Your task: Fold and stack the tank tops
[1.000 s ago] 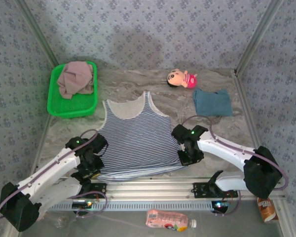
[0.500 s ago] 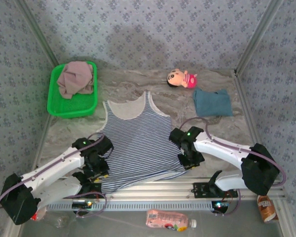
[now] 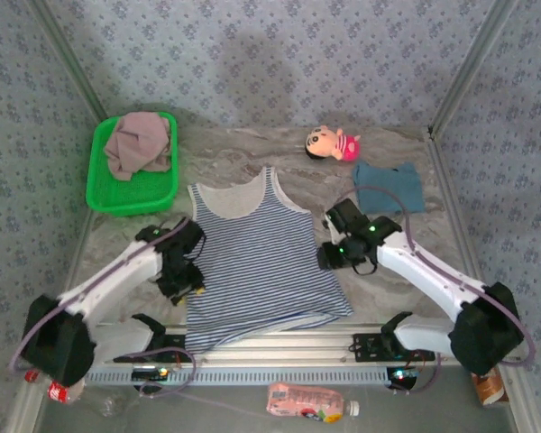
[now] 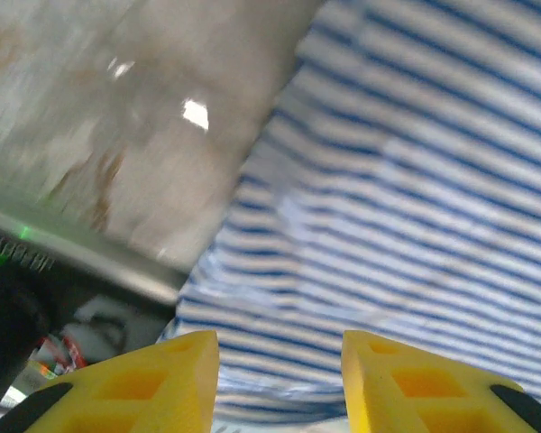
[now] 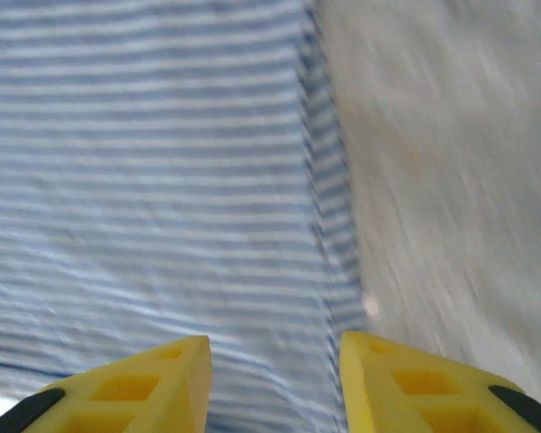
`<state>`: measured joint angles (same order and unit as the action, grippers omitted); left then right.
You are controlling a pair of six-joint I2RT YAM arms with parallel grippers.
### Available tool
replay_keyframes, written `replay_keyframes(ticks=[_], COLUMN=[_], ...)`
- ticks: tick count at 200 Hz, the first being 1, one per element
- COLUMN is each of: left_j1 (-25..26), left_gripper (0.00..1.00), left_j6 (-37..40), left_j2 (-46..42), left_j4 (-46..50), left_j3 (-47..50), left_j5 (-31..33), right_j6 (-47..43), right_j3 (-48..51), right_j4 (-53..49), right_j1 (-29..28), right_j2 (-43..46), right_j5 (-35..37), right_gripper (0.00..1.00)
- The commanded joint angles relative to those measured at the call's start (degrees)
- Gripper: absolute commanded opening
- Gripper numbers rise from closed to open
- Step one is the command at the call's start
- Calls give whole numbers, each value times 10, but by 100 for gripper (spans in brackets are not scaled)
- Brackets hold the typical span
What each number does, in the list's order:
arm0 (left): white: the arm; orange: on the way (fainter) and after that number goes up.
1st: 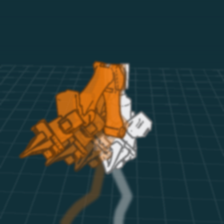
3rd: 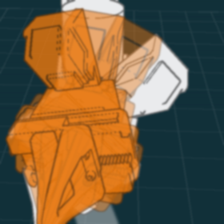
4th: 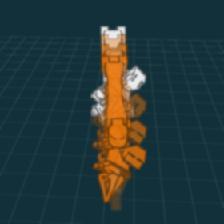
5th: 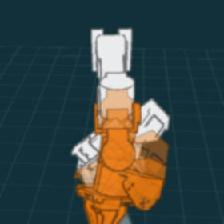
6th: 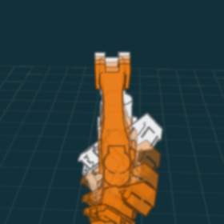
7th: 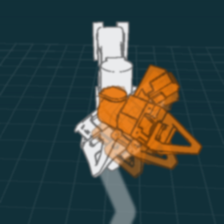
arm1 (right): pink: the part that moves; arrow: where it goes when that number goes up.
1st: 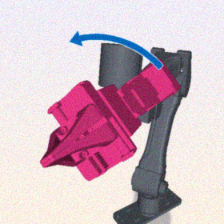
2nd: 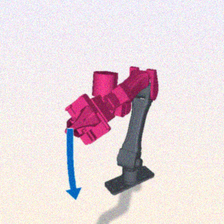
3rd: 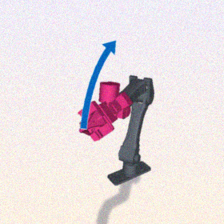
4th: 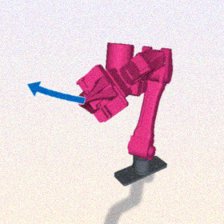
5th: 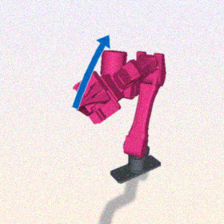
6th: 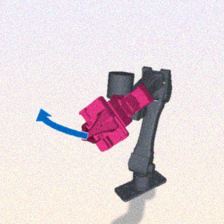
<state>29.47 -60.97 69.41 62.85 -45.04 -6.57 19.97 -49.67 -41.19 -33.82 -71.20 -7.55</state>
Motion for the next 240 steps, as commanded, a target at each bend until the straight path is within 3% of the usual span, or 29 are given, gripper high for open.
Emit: replay_keyframes(ticks=[1,35,91,144,205,240], left_j1=[-32,-65,-110,-127,-128,-113], left_gripper=[41,41,40,39,39,40], left_j6=[75,124,222,313,412,474], left_j2=[74,184,328,472,611,676], left_j4=[-100,-149,-157,-101,-9,15], left_j3=[-45,-79,-155,-319,-535,-657], left_j5=[27,32,45,63,113,112], right_j6=[-76,-97,-120,-92,30,70], right_j3=[-16,-58,-100,-54,24,16], right_j4=[222,309,315,272,251,260], right_j1=[4,26,61,57,-12,-87], right_j2=[-74,-209,-346,-319,-255,-260], right_j5=[-69,-107,-120,-105,-92,-116], right_gripper=[47,50,48,47,48,48])
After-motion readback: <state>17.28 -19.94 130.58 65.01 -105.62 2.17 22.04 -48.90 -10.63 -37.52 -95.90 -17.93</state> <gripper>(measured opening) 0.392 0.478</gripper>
